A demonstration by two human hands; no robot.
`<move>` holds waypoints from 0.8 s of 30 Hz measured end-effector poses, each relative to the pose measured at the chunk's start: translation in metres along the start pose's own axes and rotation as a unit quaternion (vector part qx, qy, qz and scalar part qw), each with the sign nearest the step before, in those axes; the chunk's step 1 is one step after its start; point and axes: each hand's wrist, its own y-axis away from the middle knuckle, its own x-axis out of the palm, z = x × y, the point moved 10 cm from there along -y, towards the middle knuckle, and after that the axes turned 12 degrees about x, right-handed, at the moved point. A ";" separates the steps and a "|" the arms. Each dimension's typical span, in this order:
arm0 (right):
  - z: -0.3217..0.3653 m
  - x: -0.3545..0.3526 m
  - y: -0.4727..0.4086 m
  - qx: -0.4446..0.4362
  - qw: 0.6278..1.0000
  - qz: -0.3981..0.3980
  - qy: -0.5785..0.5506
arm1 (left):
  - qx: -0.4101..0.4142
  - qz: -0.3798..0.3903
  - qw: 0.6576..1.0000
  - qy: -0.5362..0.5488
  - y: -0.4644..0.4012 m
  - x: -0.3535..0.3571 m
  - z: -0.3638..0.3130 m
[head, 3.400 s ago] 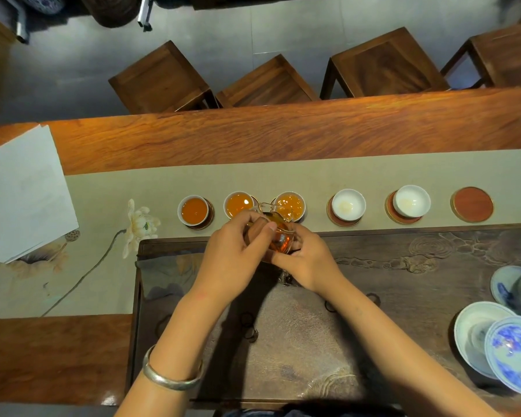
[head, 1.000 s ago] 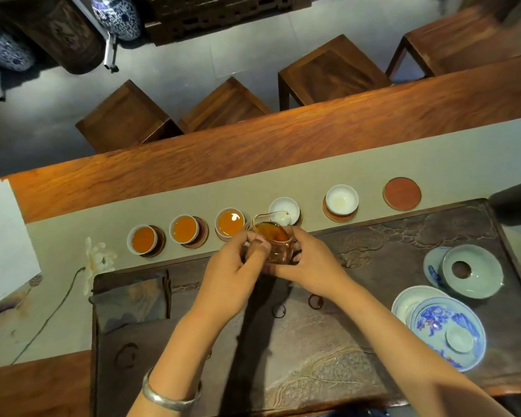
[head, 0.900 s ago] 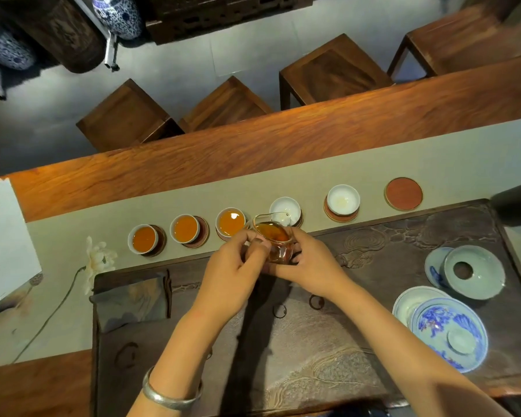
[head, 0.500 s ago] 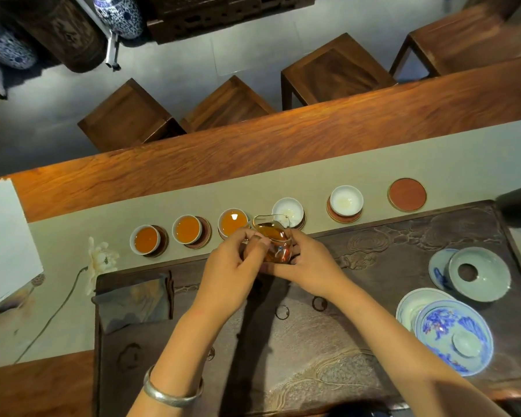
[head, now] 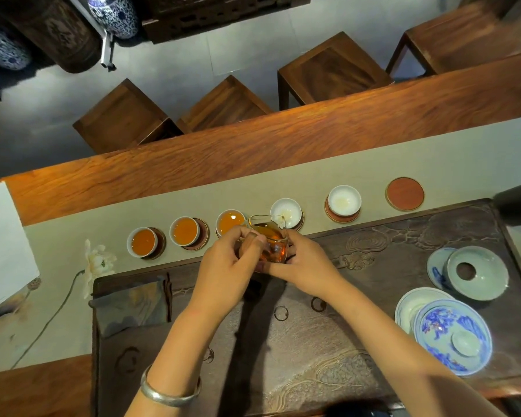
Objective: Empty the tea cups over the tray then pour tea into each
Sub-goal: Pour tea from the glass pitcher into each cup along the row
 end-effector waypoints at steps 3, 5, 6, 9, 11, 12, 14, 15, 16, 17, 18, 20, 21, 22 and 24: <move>0.002 0.001 0.001 -0.001 1.000 0.005 -0.004 | -0.001 -0.003 1.000 0.001 0.000 -0.001 0.001; 0.003 0.001 0.001 0.001 1.000 0.001 -0.003 | -0.001 -0.004 1.000 -0.005 -0.001 -0.002 0.001; 0.003 0.001 0.001 0.001 1.000 -0.001 -0.002 | -0.001 -0.004 1.000 -0.008 -0.001 -0.002 0.001; 0.005 0.000 0.002 0.003 1.000 -0.003 -0.004 | -0.006 -0.010 1.000 -0.008 -0.002 -0.004 0.001; 0.005 0.000 0.002 0.004 1.000 -0.003 -0.003 | -0.007 -0.013 1.000 -0.004 -0.002 -0.004 0.001; 0.006 0.000 0.002 0.004 1.000 -0.003 -0.003 | -0.008 -0.014 1.000 -0.002 -0.002 -0.004 0.001; 0.007 0.001 0.003 0.004 1.000 -0.003 -0.003 | -0.009 -0.013 1.000 -0.002 -0.001 -0.004 0.002; 0.007 0.001 0.004 0.003 1.000 -0.004 -0.001 | -0.009 -0.013 1.000 -0.003 -0.001 -0.004 0.002; 0.008 0.000 0.004 0.002 1.000 -0.005 0.002 | -0.009 -0.012 1.000 -0.003 -0.001 -0.004 0.002; 0.008 0.000 0.004 0.002 1.000 -0.006 0.003 | -0.009 -0.011 1.000 -0.003 -0.001 -0.004 0.003; 0.008 0.000 0.004 0.004 1.000 -0.006 0.002 | -0.008 -0.010 1.000 -0.003 -0.001 -0.004 0.002; 0.007 0.001 0.003 0.005 1.000 -0.006 0.000 | -0.008 -0.010 1.000 -0.005 -0.002 -0.004 0.001; 0.007 0.001 0.003 0.005 1.000 -0.006 0.000 | -0.009 -0.009 1.000 -0.006 -0.002 -0.004 0.002; 0.006 0.001 0.003 0.006 1.000 -0.006 -0.001 | -0.010 -0.009 1.000 -0.008 -0.002 -0.005 0.002; 0.006 0.001 0.002 0.007 1.000 -0.004 -0.003 | -0.010 -0.009 1.000 -0.011 -0.003 -0.005 0.001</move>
